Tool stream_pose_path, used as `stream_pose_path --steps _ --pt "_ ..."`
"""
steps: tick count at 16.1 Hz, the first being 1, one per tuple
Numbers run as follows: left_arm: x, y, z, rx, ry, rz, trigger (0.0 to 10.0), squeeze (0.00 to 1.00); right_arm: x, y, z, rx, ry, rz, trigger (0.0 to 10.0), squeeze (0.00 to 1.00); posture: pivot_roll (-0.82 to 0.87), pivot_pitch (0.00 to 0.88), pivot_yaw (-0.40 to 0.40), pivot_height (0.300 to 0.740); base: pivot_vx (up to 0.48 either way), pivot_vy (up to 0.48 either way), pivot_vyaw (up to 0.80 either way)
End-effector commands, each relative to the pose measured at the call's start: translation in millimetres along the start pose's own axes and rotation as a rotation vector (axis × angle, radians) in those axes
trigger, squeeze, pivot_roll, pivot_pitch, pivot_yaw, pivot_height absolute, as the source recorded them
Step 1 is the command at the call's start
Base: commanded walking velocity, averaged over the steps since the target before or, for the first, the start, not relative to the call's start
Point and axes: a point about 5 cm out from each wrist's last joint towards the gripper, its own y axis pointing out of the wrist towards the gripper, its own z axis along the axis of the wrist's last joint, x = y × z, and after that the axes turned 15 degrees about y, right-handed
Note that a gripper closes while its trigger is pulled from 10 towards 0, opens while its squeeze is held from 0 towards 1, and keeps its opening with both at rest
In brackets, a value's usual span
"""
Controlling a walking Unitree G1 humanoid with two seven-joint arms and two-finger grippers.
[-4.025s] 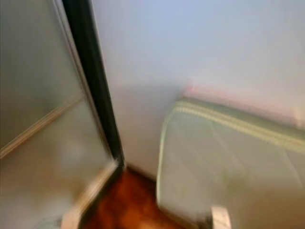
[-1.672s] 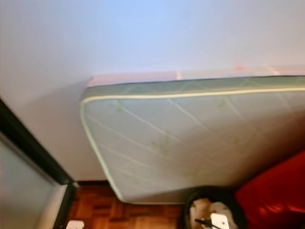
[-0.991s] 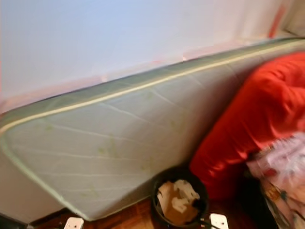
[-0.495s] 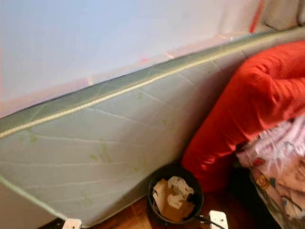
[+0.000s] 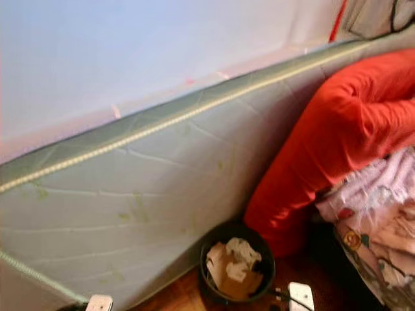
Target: Clean up the room
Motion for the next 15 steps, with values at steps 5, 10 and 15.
stream_pose_path --steps 5,10,15 --pt "3.9 1.9 3.7 -0.001 0.005 -0.006 10.0 0.0 7.3 -2.4 -3.4 -0.001 0.023 -0.024 10.0 0.0 0.06 0.034 0.0 0.74 0.0 -0.315 -0.61" --pt "5.7 2.9 6.5 0.006 0.005 -0.007 10.0 0.0 6.7 -2.2 -2.7 0.002 0.023 -0.021 10.0 0.0 0.06 0.035 0.001 0.74 0.0 -0.313 0.0" --pt "1.9 2.0 5.4 0.005 0.004 -0.004 10.0 0.0 7.4 -2.4 -2.8 0.002 0.026 -0.022 10.0 0.0 0.06 0.037 0.001 0.74 0.0 -0.31 0.0"
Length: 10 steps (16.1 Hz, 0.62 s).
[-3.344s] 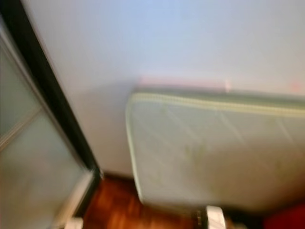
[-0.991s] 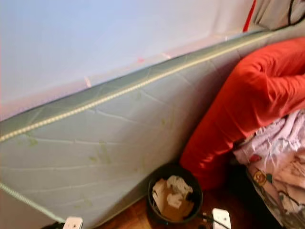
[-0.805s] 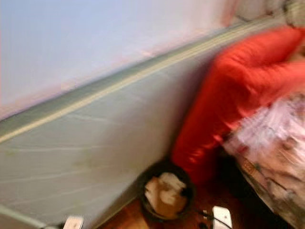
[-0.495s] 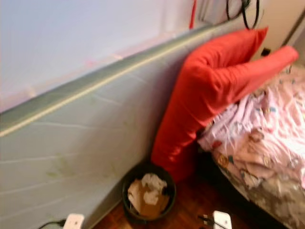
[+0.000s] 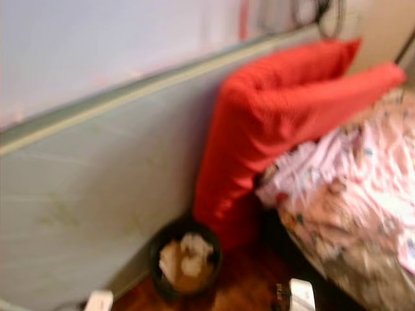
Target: Clean up the room
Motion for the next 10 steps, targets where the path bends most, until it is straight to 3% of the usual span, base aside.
stream_pose_path --steps 1,7,10 --pt "4.8 -1.3 -7.6 -0.027 -0.011 -0.021 10.0 0.0 4.6 -1.5 -3.2 -0.01 0.013 -0.016 10.0 0.0 0.06 0.039 0.001 0.74 0.0 -0.307 0.0" --pt "3.6 -2.3 -10.3 -0.032 -0.009 -0.019 10.0 0.0 4.1 -1.7 -5.4 -0.015 0.014 -0.012 10.0 0.0 0.05 0.044 0.005 0.74 0.0 -0.29 0.0" --pt "3.5 -2.5 -11.2 -0.038 -0.017 -0.021 10.0 0.0 4.3 -2.0 -6.6 -0.016 0.015 -0.008 10.0 0.0 0.05 0.044 0.007 0.74 0.0 0.0 0.0"
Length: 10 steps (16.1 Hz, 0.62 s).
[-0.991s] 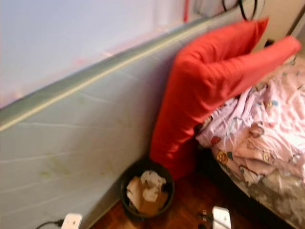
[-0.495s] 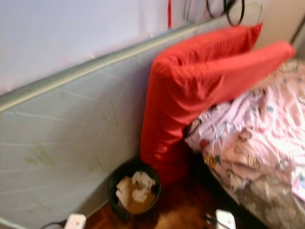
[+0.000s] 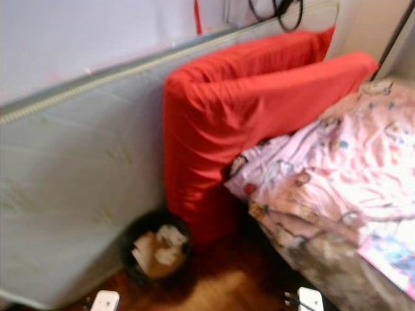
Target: Clean up the room
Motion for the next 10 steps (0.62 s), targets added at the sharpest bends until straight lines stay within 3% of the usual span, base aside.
stream_pose_path --steps 1,4,10 --pt "-3.9 -3.7 -12.0 -0.046 -0.01 0.011 10.0 0.0 -6.1 1.3 -2.8 -0.008 0.005 0.018 10.0 0.0 0.06 0.042 0.008 0.74 0.0 0.0 0.0" --pt "-4.0 -3.3 -11.2 -0.048 -0.012 0.012 10.0 0.0 -4.7 0.9 -4.1 -0.016 0.004 0.012 10.0 0.0 0.06 0.041 0.008 0.74 0.0 0.0 0.0" --pt "-6.0 -3.5 -11.6 -0.052 -0.035 0.03 10.0 0.0 -5.0 0.9 -5.6 -0.03 -0.01 0.014 10.0 0.0 0.06 0.038 0.006 0.74 0.0 0.0 -0.78"
